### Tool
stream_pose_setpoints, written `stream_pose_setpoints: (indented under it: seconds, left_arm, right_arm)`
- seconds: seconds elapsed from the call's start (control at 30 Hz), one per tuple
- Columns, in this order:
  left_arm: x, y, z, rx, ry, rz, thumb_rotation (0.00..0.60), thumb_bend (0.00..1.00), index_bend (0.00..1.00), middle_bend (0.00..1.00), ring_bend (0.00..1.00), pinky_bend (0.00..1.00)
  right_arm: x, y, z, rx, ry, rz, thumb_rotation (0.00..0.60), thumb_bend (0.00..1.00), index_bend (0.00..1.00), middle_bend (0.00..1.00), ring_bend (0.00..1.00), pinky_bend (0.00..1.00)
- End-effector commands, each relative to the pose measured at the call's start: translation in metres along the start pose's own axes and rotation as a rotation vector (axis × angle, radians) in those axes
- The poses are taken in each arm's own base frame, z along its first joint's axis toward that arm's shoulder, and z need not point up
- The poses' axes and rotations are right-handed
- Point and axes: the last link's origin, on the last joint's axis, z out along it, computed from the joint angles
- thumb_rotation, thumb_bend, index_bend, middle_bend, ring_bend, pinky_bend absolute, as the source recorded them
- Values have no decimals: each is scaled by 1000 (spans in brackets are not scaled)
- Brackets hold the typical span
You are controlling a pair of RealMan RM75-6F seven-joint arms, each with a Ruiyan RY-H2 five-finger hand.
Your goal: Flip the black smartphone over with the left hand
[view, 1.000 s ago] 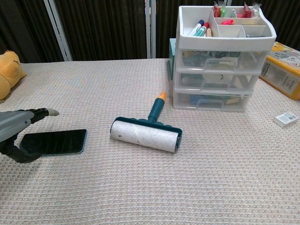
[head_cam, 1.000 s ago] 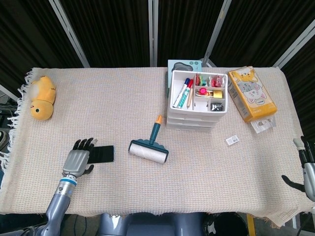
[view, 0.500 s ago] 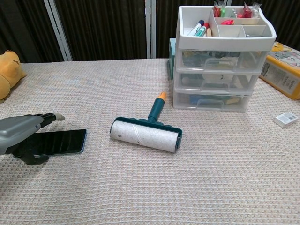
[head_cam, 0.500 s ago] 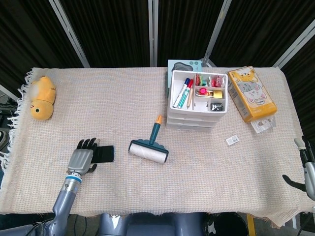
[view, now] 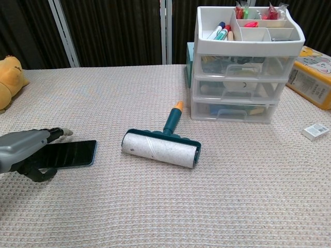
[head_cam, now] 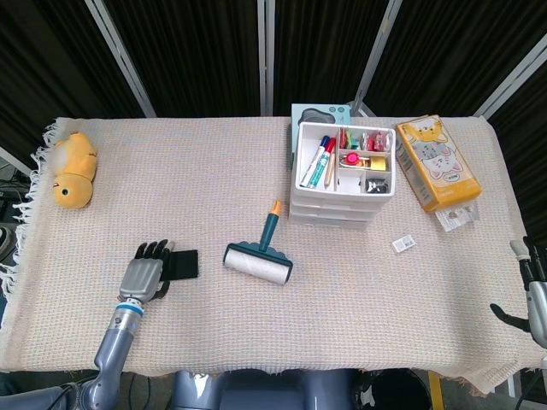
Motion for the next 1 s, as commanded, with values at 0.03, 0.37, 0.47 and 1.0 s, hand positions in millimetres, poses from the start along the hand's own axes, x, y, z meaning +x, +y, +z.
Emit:
stream_pose_setpoints:
  seconds: [0.03, 0.37, 0.47, 1.0]
  left_arm:
    - [0, -1, 0, 2, -2, -3, 600, 483, 84, 32, 3, 40]
    - [0, -2, -3, -11, 23, 8, 600, 654, 252, 158, 138, 202]
    - [0, -3, -4, -12, 21, 7, 600, 672, 254, 160, 156, 209]
    - [36, -2, 8, 41, -86, -157, 600, 716, 322, 235, 210, 272]
  right_arm:
    - [0, 0, 0, 0, -1, -1, 600, 0, 0, 0, 0, 0]
    - [0, 1, 0, -1, -4, 1, 600, 0, 0, 0, 0, 0]
    - [-1, 1, 0, -1, -6, 0, 600, 0, 0, 0, 0, 0]
    - [-3, 1, 1, -5, -11, -7, 600, 0, 0, 0, 0, 0]
